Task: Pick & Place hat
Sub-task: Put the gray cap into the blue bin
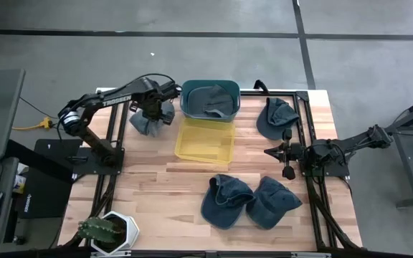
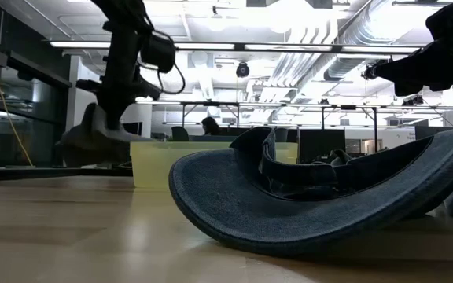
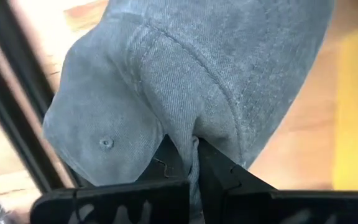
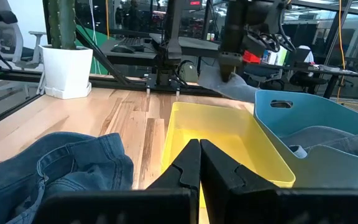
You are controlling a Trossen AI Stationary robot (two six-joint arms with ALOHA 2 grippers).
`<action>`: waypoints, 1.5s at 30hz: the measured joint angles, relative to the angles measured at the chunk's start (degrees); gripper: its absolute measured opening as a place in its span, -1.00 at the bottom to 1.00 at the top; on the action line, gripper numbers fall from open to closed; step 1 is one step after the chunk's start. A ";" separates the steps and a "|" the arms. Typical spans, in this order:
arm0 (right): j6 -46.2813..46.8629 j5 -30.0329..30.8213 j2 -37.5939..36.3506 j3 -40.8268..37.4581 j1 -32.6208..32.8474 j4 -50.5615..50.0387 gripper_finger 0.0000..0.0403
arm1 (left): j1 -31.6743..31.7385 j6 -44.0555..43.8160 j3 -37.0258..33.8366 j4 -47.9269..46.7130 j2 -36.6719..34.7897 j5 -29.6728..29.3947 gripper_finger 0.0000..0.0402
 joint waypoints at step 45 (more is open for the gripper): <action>40.06 1.68 0.02 0.00 0.01 0.23 -0.87 | -3.21 3.44 0.94 12.00 -15.20 1.83 -1.00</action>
